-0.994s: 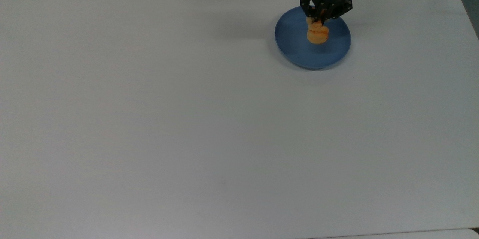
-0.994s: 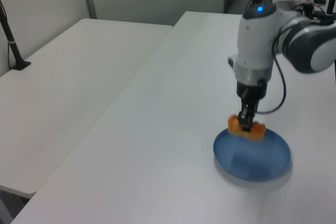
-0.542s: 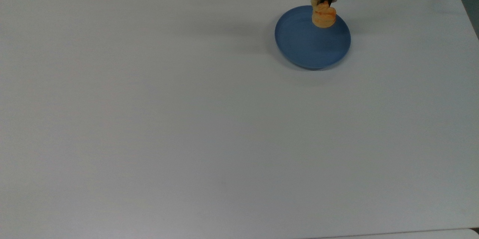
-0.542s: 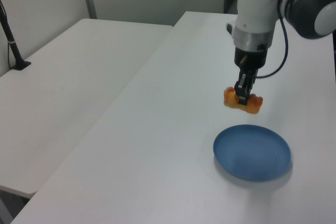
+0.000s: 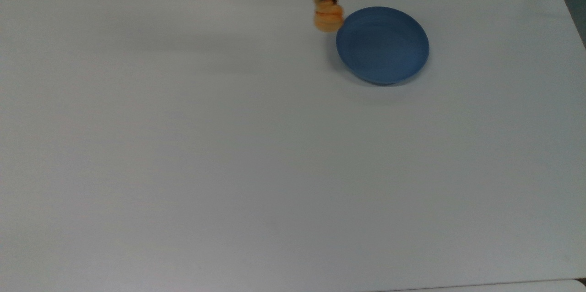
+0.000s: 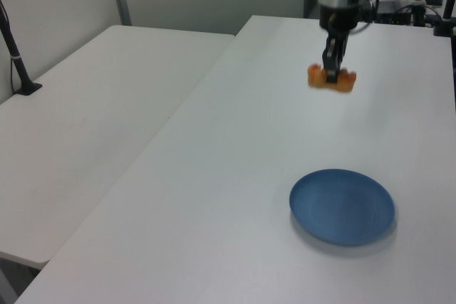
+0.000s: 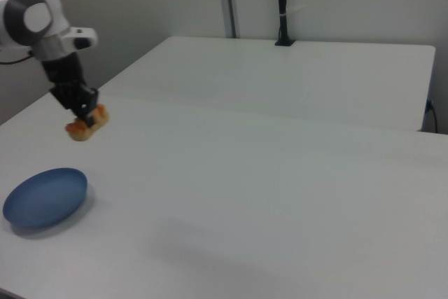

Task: Put the bread on the table
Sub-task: 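Lift the bread roll off the plate and carry it away from the plate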

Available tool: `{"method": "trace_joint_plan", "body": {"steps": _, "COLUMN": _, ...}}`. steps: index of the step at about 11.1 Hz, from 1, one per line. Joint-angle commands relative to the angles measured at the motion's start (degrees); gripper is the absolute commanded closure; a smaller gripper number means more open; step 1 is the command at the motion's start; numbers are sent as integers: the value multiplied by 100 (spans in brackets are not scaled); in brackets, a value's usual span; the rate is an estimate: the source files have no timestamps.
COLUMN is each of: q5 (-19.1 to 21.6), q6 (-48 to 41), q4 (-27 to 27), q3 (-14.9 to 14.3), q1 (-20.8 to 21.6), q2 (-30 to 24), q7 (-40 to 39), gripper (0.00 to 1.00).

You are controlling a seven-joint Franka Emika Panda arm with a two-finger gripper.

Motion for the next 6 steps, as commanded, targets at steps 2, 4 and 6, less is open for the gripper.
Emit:
{"method": "trace_joint_plan", "body": {"steps": 2, "q5": 131, "q6": -131, "q4": 30, "q3": -1323, "q1": 69, "q2": -112, "q7": -1495, "gripper": 84}}
{"method": "trace_joint_plan", "body": {"steps": 4, "q5": 139, "q6": -149, "q4": 198, "q3": -1973, "q1": 34, "q2": -68, "q7": -2243, "gripper": 84}}
{"method": "trace_joint_plan", "body": {"steps": 6, "q5": 139, "q6": -70, "q4": 207, "q3": -2528, "q1": 8, "q2": -6, "q7": -3007, "gripper": 84}}
